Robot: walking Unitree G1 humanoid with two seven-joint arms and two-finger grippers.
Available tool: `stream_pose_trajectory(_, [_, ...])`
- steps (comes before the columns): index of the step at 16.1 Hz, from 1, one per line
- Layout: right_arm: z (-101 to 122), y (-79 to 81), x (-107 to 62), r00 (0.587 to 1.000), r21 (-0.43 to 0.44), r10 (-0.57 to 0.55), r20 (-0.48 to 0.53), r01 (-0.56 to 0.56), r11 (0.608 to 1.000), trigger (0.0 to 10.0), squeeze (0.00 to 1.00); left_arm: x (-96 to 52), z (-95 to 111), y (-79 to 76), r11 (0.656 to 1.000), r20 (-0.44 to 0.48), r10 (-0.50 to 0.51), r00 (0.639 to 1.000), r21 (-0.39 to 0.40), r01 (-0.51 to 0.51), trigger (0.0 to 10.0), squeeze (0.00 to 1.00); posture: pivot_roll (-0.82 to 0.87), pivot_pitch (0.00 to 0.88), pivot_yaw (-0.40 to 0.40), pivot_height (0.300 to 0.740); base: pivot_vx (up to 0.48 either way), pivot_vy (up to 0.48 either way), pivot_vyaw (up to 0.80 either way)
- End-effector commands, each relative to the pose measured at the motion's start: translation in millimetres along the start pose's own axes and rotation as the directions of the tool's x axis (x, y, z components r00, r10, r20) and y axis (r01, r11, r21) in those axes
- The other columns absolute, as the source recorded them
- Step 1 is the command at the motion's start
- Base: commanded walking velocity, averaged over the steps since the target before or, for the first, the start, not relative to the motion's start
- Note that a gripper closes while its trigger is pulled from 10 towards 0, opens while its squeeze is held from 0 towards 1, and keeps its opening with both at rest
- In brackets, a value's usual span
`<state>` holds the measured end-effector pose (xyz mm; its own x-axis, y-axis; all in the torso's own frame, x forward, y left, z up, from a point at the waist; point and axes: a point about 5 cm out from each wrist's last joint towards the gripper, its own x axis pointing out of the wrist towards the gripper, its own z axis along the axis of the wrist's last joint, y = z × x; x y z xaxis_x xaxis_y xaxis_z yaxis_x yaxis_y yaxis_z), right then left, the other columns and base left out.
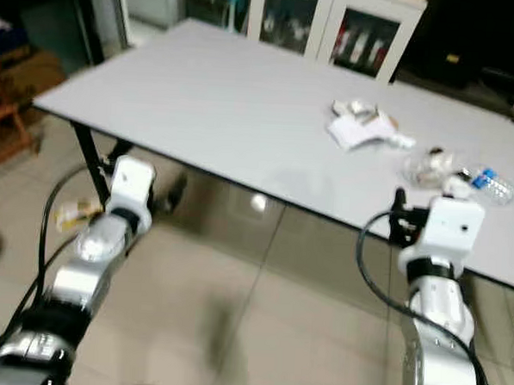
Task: Picking trash to rubbish bin
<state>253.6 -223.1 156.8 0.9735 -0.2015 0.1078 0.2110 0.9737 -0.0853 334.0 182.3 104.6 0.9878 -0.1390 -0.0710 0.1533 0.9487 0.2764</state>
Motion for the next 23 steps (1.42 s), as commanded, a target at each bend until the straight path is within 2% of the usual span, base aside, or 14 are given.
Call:
stream_pose_trajectory(1, [1.7, 7.1, 8.4, 0.999, 0.009, 0.037, 0.017, -0.037, 0.999, 10.0, 0.0, -4.7, 4.2, 10.4, 0.999, 0.013, 0.013, 1.0, 0.038, -0.013, 10.0, 0.0, 0.38, 0.134, -0.188, 0.74, 0.0, 0.0, 0.0])
stream_pose_trajectory(2, [0.2, 10.7, 14.0, 0.999, 0.013, 0.046, 0.012, -0.046, 0.999, 10.0, 0.0, -12.6, 1.7, 11.9, 0.999, 0.018, 0.013, 1.0, 0.042, -0.014, 10.0, 0.0, 0.4, 0.146, -0.2, 0.74, 0.0, 0.0, 0.0])
stream_pose_trajectory(4, [-1.2, 7.8, 19.9, 0.999, 0.019, 0.044, 0.014, -0.044, 0.999, 10.0, 0.0, -31.8, 2.7, -0.8, 1.0, 0.051, 0.022, 0.998, 0.009, -0.023, 10.0, 0.0, 0.43, 0.158, -0.19, 0.74, 0.0, 0.0, 0.0])
stream_pose_trajectory(6, [-3.5, 1.6, 22.2, 1.0, 0.037, 0.012, 0.015, -0.013, 0.999, 10.0, 0.0, -38.0, 3.9, -12.1, 1.0, 0.078, 0.008, 0.997, 0.002, -0.008, 10.0, 0.0, 0.42, 0.131, -0.164, 0.74, 0.0, 0.0, 0.0])
stream_pose_trajectory(8, [-5.5, -7.4, 20.5, 0.999, 0.019, -0.017, 0.032, 0.016, 1.0, 10.0, 0.0, -34.6, 7.6, -21.7, 1.0, 0.097, 0.004, 0.995, -0.009, -0.003, 10.0, 0.0, 0.38, 0.09, -0.133, 0.74, 0.0, 0.0, 0.0])
stream_pose_trajectory(9, [-2.5, -9.9, 17.2, 0.997, 0.029, -0.057, 0.047, 0.056, 0.998, 10.0, 0.0, -26.4, 10.6, -19.6, 0.998, 0.086, 0.012, 0.996, -0.055, -0.007, 10.0, 0.0, 0.34, 0.088, -0.113, 0.74, 0.0, 0.0, 0.0])
stream_pose_trajectory(10, [-1.2, -11.9, 13.4, 0.995, 0.003, -0.073, 0.061, 0.073, 0.997, 10.0, 0.0, -20.5, 16.4, -20.3, 0.997, 0.096, 0.004, 0.995, -0.071, 0.003, 10.0, 0.0, 0.33, 0.076, -0.1, 0.74, 0.0, 0.0, 0.0])
stream_pose_trajectory(12, [-2.2, -16.3, 8.7, 0.993, -0.001, -0.096, 0.063, 0.096, 0.995, 10.0, 0.0, -15.2, 24.5, -23.3, 0.998, 0.113, -0.005, 0.994, -0.068, 0.012, 10.0, 0.0, 0.29, 0.08, -0.084, 0.74, 0.0, 0.0, 0.0])
stream_pose_trajectory(14, [-7.2, -14.2, 4.0, 0.988, 0.028, -0.145, 0.054, 0.144, 0.989, 10.0, 0.0, -3.3, 28.9, -29.2, 0.993, 0.127, -0.097, 0.987, -0.053, 0.105, 10.0, 0.0, 0.29, 0.064, -0.076, 0.74, 0.0, 0.0, 0.0])
stream_pose_trajectory(15, [-7.2, -14.2, 4.0, 0.988, 0.028, -0.145, 0.054, 0.144, 0.989, 10.0, 0.0, -3.3, 28.9, -29.2, 0.993, 0.127, -0.097, 0.987, -0.053, 0.105, 10.0, 0.0, 0.29, 0.064, -0.076, 0.74, 0.0, 0.0, 0.0])
stream_pose_trajectory(16, [-6.9, -16.9, 0.9, 0.984, 0.033, -0.166, 0.063, 0.165, 0.986, 10.0, 0.0, 2.0, 32.5, -34.3, 0.987, 0.131, -0.147, 0.98, -0.046, 0.154, 10.0, 0.0, 0.27, 0.047, -0.052, 0.74, 0.0, 0.0, 0.0])
stream_pose_trajectory(21, [-7.9, -43.0, -23.6, 0.954, 0.019, -0.29, 0.073, 0.29, 0.957, 10.0, 0.0, 11.7, 39.1, -55.6, 0.962, 0.135, -0.266, 0.955, -0.033, 0.272, 10.0, 0.0, 0.18, 0.017, 0.033, 0.74, 0.0, 0.0, 0.0])
stream_pose_trajectory(23, [-7.3, -55.4, -38.1, 0.933, 0.001, -0.35, 0.081, 0.352, 0.936, 10.0, 0.0, 15.2, 37.4, -68.4, 0.946, 0.124, -0.314, 0.941, -0.037, 0.321, 10.0, 0.0, 0.13, 0.018, 0.068, 0.74, 0.0, 0.0, 0.0])
